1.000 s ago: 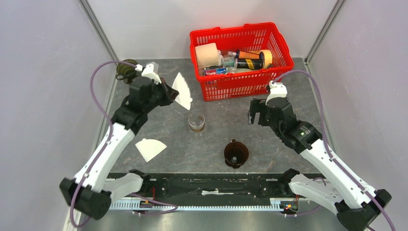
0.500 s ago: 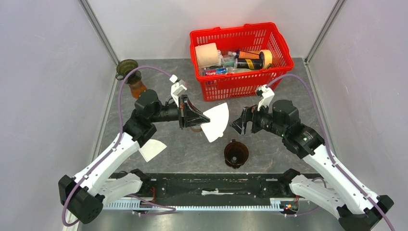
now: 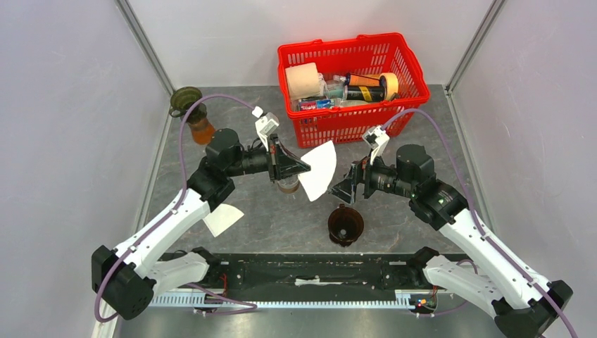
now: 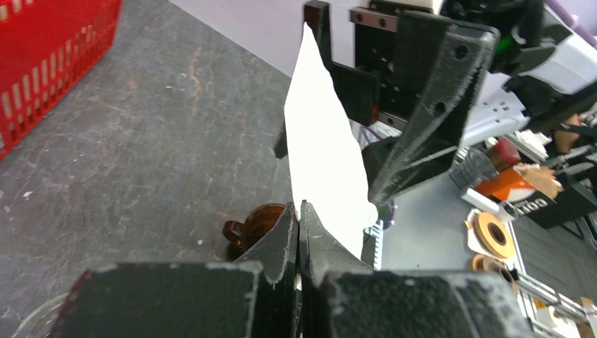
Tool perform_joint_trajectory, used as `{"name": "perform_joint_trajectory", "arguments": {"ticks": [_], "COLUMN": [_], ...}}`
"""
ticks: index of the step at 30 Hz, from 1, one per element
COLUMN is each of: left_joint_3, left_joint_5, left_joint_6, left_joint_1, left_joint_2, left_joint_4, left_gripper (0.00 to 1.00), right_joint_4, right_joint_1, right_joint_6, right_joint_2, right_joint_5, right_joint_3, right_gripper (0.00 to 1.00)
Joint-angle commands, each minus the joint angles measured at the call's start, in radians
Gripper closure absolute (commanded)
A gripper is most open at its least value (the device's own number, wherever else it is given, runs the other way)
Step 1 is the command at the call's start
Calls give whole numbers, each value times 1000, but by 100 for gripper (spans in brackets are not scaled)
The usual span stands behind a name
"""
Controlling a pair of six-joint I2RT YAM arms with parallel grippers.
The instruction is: Place the coffee filter in the dripper
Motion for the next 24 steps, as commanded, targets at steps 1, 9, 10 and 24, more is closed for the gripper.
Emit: {"name": "perform_joint_trajectory", "arguments": {"ticks": [1,9,10,24], "left_joint_3": [32,36,34,31], "left_joint_5": [-70,-44,-46,-182], "left_joint_6": [-16,-18,-18,13], "left_joint_1": [-3,-4,-4,-6], "left_joint_2": [18,26,22,20], "left_joint_4": [28,32,32,-3], "left_gripper": [98,98,98,98], "right_joint_4": [26,12,-9,109], "right_joint_1": [1,2,2,2], "right_joint_6": [8,16,9,251], "right_joint_2": [-2,33,37,81], "right_joint_5": [-3,41,50,-54], "right_joint_3": [-6,14,24,23], "right_gripper": [1,1,1,28]}}
